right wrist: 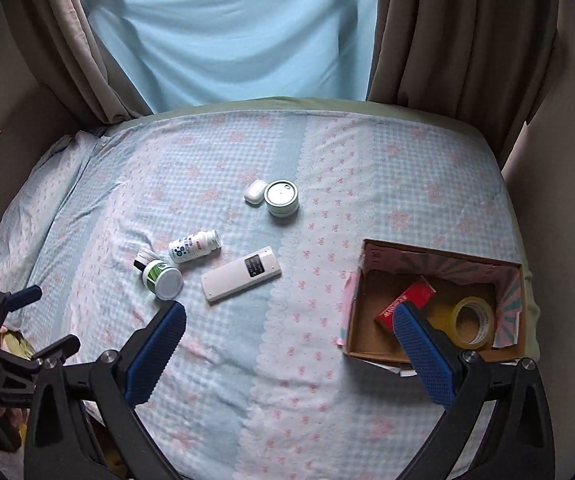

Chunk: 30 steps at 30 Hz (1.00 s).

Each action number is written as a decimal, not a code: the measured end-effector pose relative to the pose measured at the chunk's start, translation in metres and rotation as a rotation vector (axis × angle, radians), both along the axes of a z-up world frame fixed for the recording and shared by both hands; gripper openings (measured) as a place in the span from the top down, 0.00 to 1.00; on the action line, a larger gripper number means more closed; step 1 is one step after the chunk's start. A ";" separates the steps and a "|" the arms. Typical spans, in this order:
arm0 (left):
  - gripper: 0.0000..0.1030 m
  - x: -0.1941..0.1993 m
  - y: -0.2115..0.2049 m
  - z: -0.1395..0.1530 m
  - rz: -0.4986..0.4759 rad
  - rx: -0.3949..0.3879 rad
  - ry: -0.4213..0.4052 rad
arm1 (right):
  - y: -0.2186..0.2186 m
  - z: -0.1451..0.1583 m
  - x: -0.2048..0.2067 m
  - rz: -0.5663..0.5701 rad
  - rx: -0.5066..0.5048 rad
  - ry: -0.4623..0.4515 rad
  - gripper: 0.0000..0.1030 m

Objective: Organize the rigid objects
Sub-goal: 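Move both tools back toward the remaining bottles and jars, then grasp the green-and-white jar with the left tool while the right tool grasps the white vitamin bottle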

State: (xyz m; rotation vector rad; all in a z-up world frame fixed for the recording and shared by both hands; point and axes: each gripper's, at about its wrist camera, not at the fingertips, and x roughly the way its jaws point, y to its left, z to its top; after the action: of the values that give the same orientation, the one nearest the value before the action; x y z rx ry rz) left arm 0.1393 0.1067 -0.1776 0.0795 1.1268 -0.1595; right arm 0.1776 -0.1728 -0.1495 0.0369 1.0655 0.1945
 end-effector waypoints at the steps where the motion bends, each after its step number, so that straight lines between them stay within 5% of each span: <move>1: 0.00 0.001 0.011 -0.004 0.010 -0.007 0.005 | 0.011 -0.001 0.003 0.001 0.007 0.004 0.00; 6: 0.00 0.014 0.058 -0.028 0.054 -0.069 0.044 | 0.067 -0.013 0.024 0.024 0.017 0.022 0.00; 12: 0.00 0.035 0.095 -0.069 0.064 -0.087 0.067 | 0.132 -0.048 0.067 0.188 -0.011 0.017 0.00; 20: 0.00 0.069 0.112 -0.135 0.073 -0.092 0.064 | 0.193 -0.130 0.128 0.548 -0.123 0.059 0.00; 30: 0.04 0.102 0.083 -0.222 0.067 -0.121 0.094 | 0.244 -0.230 0.175 1.076 -0.371 0.096 0.00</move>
State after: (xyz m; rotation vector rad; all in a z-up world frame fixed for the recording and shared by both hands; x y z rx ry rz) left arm 0.2417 0.1892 -0.3999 -0.0737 1.2098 -0.1729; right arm 0.3525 0.0711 -0.3799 -0.8837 1.1130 0.9624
